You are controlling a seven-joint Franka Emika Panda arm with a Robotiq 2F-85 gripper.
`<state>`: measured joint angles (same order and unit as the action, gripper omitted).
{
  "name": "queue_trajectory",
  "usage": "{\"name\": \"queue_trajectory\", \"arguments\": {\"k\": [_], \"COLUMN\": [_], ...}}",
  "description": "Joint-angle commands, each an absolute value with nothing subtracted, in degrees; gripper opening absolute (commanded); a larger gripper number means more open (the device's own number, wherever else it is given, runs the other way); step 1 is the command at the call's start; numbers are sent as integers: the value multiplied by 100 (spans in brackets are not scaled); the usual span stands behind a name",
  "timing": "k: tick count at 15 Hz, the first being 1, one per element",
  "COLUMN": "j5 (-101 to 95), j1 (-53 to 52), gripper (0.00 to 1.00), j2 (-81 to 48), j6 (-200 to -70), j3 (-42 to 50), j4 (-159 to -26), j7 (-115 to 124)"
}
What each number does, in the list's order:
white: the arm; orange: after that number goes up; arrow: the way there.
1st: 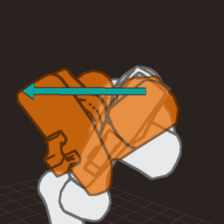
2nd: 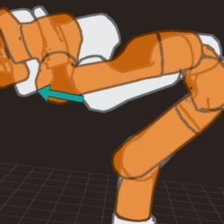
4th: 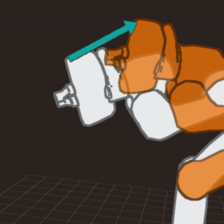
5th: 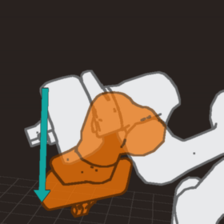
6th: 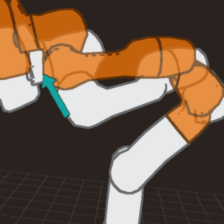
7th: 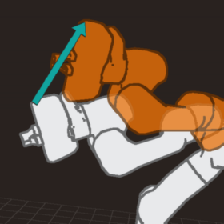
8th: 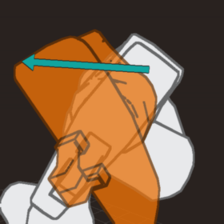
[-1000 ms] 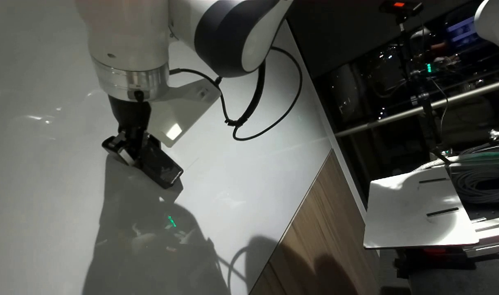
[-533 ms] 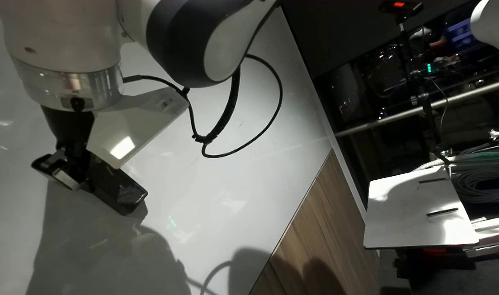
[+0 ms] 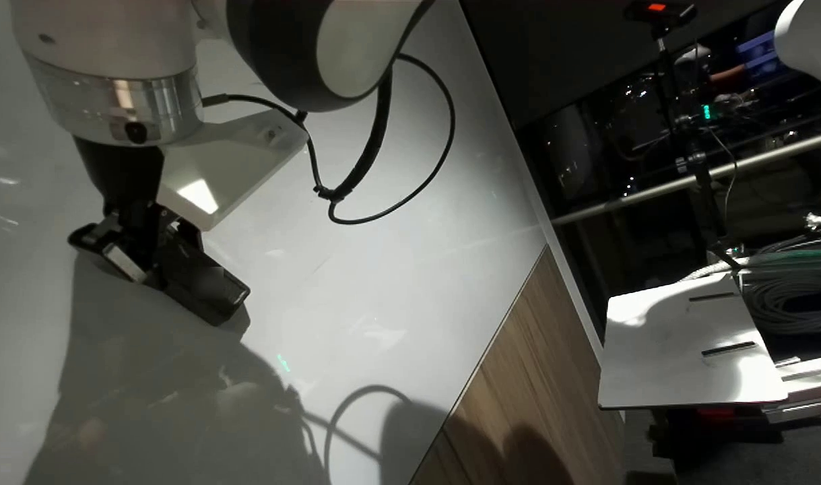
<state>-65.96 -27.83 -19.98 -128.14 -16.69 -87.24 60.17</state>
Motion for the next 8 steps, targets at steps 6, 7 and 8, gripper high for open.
{"name": "queue_trajectory", "arguments": {"k": [6, 7, 8], "j5": [-6612, -6470, -5885], "j1": [-1917, -1786, -1640], "gripper": [29, 29, 29], "j2": [-338, -96, 244], "j6": [-13137, -13200, -13368], "j3": [-1276, -1261, -1283], "j4": [-10653, -10957, -11364], "j7": [6052, 6013, 5865]}}
